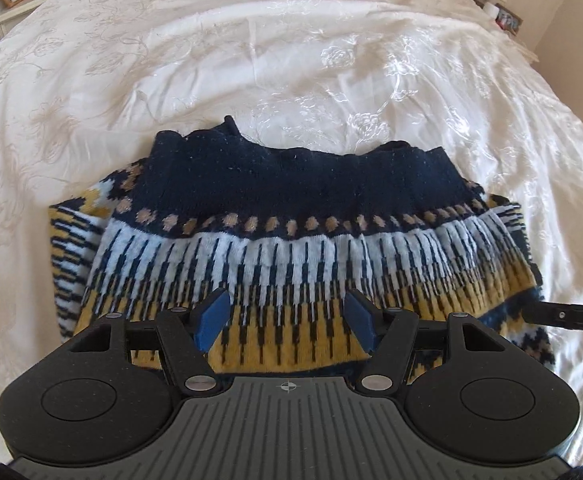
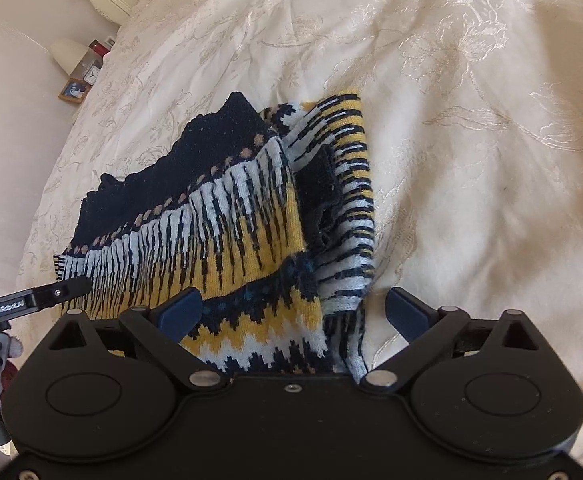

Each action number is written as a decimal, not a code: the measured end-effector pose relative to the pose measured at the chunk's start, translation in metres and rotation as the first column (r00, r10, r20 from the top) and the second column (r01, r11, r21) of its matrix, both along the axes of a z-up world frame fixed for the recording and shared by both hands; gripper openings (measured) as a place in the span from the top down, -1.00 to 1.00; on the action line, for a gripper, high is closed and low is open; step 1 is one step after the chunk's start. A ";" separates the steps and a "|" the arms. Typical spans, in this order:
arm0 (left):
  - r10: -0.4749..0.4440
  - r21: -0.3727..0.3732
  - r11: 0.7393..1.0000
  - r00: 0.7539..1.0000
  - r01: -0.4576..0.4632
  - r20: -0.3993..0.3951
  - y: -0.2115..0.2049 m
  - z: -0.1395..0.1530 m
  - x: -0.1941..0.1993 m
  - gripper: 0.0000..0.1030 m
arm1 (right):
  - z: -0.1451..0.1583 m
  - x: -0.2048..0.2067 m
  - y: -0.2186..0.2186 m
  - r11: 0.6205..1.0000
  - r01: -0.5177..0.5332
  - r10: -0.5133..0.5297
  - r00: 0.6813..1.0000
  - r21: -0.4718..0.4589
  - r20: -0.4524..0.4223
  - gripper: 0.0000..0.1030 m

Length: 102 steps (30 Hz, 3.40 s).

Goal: Fold small clothes
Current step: 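Grasp one side edge of the folded sweater with the right tool, then fold the held side over the sweater body with the right tool, then open the right tool and release the folded side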

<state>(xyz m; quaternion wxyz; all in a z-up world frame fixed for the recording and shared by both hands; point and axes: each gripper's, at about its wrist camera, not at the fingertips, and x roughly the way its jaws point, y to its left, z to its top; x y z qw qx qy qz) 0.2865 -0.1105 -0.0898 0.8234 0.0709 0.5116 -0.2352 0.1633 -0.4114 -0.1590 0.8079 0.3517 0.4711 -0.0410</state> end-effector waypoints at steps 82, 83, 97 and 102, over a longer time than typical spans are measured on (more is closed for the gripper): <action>0.182 -0.078 0.979 0.981 -0.187 -0.072 0.147 0.027 -0.057 -0.60 | 0.108 0.097 0.127 0.966 -0.233 0.235 0.972 -0.108 0.006 0.40; 0.190 -0.079 0.977 0.979 -0.196 -0.073 0.156 0.029 -0.059 -0.60 | 0.110 0.103 0.141 0.961 -0.254 0.256 0.967 -0.111 0.008 0.40; 0.257 -0.060 0.962 0.958 -0.266 -0.127 0.233 0.017 -0.082 -0.60 | 0.057 0.177 0.287 0.854 -0.467 0.440 0.884 -0.230 -0.160 0.38; 0.260 -0.055 0.961 0.956 -0.269 -0.134 0.244 0.015 -0.083 -0.60 | 0.056 0.180 0.309 0.839 -0.488 0.467 0.873 -0.241 -0.139 -0.09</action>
